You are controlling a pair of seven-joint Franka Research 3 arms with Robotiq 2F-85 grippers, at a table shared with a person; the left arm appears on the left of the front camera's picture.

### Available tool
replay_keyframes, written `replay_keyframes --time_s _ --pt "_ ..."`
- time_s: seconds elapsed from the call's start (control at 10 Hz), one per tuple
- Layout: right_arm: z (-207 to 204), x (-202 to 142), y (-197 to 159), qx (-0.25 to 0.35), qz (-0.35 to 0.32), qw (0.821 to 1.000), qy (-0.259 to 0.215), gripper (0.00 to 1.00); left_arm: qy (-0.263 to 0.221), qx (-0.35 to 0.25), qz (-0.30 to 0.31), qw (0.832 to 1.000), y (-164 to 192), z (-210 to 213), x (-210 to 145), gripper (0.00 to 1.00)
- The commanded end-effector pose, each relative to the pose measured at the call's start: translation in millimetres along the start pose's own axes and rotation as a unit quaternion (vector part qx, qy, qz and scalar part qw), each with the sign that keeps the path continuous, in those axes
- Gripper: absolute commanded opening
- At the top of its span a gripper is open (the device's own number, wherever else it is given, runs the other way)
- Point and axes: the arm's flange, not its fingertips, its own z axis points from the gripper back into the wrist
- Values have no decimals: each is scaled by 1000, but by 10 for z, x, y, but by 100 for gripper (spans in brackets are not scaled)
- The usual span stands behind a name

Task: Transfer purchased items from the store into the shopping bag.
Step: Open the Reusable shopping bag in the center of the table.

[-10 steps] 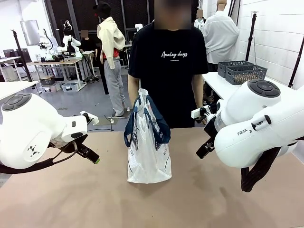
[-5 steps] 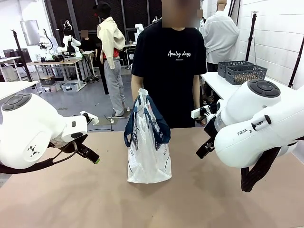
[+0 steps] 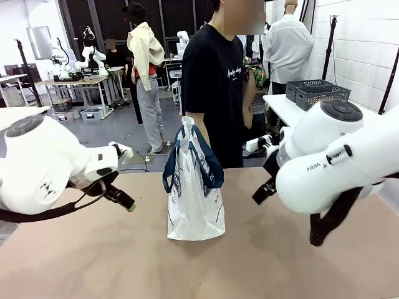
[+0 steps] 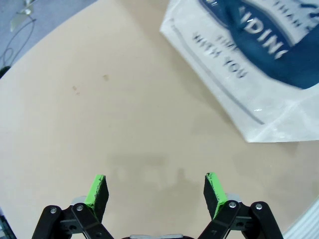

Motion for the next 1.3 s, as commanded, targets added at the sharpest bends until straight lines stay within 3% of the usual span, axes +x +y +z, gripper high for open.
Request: replay_keyframes --time_s 0.0,0.2,0.3,0.4,0.7,0.8,0.9,1.0,1.1,1.2 --pt "121 420 -96 30 -4 1000 -4 100 -3 -86 -6 996 -6 335 390 100" --pt "360 907 -220 13 -33 999 5 100 26 -133 46 990 19 585 882 100" --pt "499 1181 -292 10 -51 999 13 100 31 -126 68 989 61 705 1085 100" --pt "598 1487 -367 -4 -84 995 48 100 21 -139 74 987 92 822 1243 100" --pt "714 2131 -526 23 -124 992 30 100 25 -187 80 979 159 1017 1630 100" --pt "831 1686 -538 -1 -103 994 36 100 17 -200 44 979 164 1050 1551 100" --pt "831 1686 -538 -1 -103 994 36 100 22 -164 79 983 198 1033 1526 100" --pt "831 1686 -538 -1 -103 994 36 100 22 -164 79 983 198 1033 1526 100" --pt "821 1925 -549 6 -113 993 37 100 21 -178 69 981 136 1050 1600 100" --pt "776 2000 -378 36 -163 985 41 100 28 -201 71 977 8 1091 1675 100"
